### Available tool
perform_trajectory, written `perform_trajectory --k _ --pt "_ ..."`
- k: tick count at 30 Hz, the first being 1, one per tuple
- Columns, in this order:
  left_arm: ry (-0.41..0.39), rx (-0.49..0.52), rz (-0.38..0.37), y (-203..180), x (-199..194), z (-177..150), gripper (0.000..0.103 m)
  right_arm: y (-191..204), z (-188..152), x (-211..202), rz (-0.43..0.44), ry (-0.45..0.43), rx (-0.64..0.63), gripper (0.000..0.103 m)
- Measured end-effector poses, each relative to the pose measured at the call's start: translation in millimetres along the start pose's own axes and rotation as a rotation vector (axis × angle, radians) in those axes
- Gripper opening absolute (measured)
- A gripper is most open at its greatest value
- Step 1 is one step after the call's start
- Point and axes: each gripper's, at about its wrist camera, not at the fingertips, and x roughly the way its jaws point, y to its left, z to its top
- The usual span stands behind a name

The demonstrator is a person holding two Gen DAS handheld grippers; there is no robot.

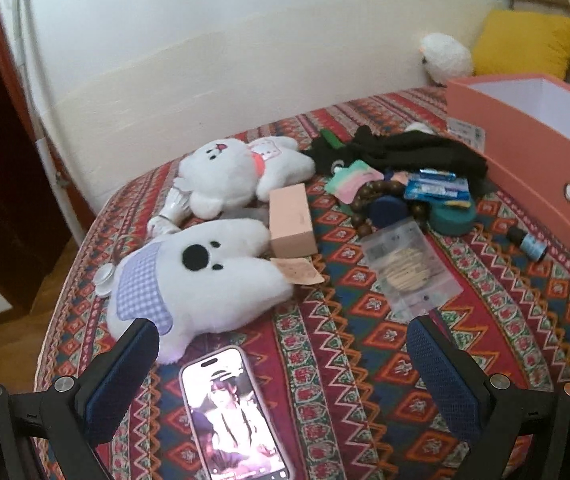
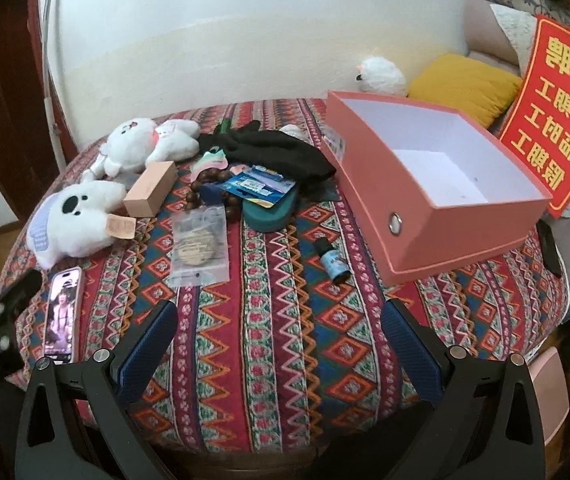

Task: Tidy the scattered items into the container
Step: 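Reach the left tool to the pink box while the right tool reaches the black glove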

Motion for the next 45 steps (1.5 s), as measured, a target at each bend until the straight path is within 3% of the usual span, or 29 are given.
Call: perform_trajectory --k 7,18,22,27,30,33,35,36,38,40,41,42,43,45 --pt "0.012 0.037 -0.115 -7.2 37.4 20.8 0.102 4.3 22.0 56.7 0.031 0.041 0.046 0.103" --pt "0.084 -0.060 -0.153 5.6 148.1 89.7 0.102 0.9 69.0 127.0 0.084 0.018 0.115 0.097" --pt "0.117 -0.106 -0.160 10.6 188.0 102.7 0.102 -4.8 94.8 151.4 0.061 -0.001 0.125 0.096" --pt "0.163 -0.151 -0.159 15.4 229.4 106.2 0.102 5.0 133.6 190.2 -0.002 -0.035 0.002 0.086" --pt "0.189 -0.180 -0.175 17.5 247.3 105.8 0.102 13.1 147.3 219.2 -0.031 -0.008 -0.083 0.080" --pt "0.224 -0.186 -0.174 14.4 266.6 103.8 0.102 17.4 154.2 246.3 -0.034 0.038 -0.131 0.080" --pt "0.273 -0.181 -0.174 10.2 282.1 98.5 0.102 20.5 154.8 256.9 -0.045 0.030 -0.164 0.086" --pt "0.316 -0.160 -0.161 4.4 292.3 93.6 0.102 20.6 155.3 258.5 -0.047 0.019 -0.174 0.092" --pt "0.401 -0.116 -0.134 -7.2 312.6 83.8 0.102 17.4 157.4 261.5 -0.025 0.019 -0.173 0.092" --pt "0.394 -0.084 -0.078 -17.5 312.3 82.5 0.102 13.4 158.8 260.4 0.015 0.019 -0.161 0.056" --pt "0.371 -0.087 -0.058 -19.5 307.0 84.8 0.098 12.7 160.5 257.1 0.035 0.014 -0.166 0.047" --pt "0.349 -0.090 -0.037 -21.3 301.8 87.0 0.076 13.5 162.0 252.8 0.028 0.002 -0.178 0.028" --pt "0.340 -0.103 -0.037 -21.9 296.9 89.8 0.054 13.0 163.4 247.7 0.036 -0.009 -0.178 0.016" --pt "0.321 -0.128 -0.037 -23.1 287.1 95.4 0.052 8.8 165.3 232.7 0.085 -0.029 -0.151 0.016"
